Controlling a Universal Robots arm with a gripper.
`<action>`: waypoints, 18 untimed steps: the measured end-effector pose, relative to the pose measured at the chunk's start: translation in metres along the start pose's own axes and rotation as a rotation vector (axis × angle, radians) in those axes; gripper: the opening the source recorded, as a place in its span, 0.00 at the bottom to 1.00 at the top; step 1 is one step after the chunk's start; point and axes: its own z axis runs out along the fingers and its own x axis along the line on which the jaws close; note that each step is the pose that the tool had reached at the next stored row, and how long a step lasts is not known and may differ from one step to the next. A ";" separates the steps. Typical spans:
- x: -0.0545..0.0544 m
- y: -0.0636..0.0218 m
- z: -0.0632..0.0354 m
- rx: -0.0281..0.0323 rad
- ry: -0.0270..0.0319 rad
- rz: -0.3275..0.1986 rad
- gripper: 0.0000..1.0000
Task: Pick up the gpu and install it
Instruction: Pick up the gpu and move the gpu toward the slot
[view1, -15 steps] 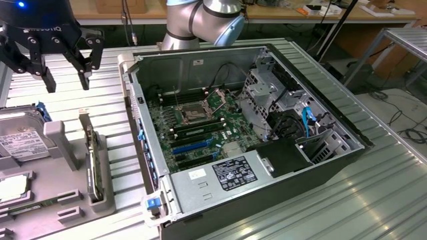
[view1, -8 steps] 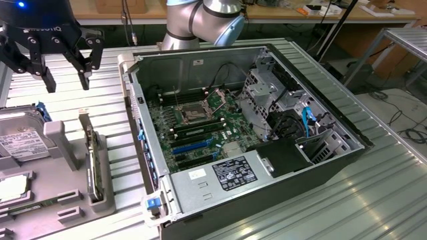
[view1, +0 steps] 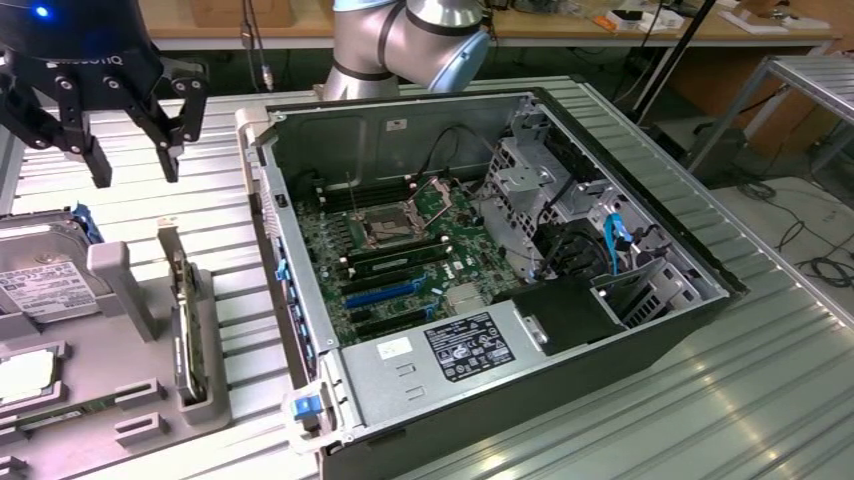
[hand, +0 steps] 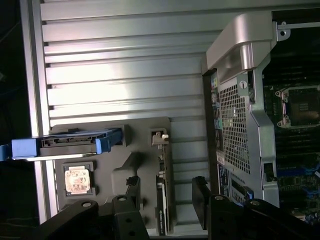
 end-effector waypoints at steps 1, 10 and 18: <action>0.000 -0.0014 -0.0001 -0.0003 0.0001 0.000 0.54; -0.001 -0.0136 -0.0006 -0.0011 0.0001 0.000 0.54; -0.001 -0.0221 -0.0010 -0.0010 0.0002 0.000 0.54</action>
